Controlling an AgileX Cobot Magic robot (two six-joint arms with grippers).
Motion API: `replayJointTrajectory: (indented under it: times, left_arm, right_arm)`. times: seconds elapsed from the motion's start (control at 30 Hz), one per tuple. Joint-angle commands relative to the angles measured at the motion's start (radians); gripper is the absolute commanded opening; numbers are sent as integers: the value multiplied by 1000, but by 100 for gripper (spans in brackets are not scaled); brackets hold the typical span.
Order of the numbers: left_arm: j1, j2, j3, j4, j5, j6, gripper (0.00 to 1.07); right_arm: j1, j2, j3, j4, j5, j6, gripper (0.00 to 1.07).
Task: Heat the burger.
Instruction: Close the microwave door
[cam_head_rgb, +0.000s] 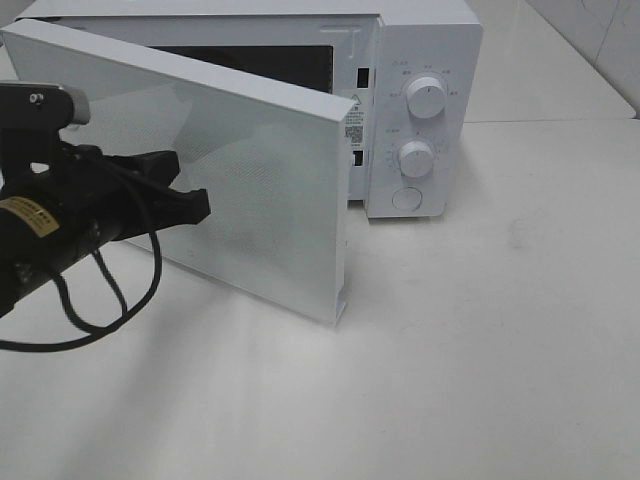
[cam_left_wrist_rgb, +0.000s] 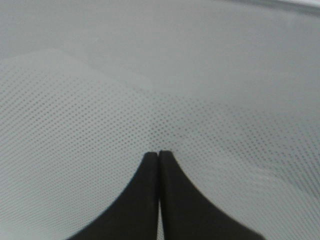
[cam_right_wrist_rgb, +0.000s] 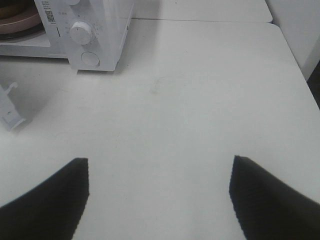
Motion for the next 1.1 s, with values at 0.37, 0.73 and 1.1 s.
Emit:
replayJointTrajectory:
  times: [0.37,0.73,1.1]
  left_arm:
    - [-31,86,-232,-18,122,40,0]
    - [-59,196,-439,-67,197,82,0]
    - [-66,269,-564,-82,248,85,0]
  right_arm:
    - [-6,-28,0,0,-6,-1,75]
    - [-6,-28,0,0,-6,-1,75]
    - [-6,-28,0,0,-6,-1,75]
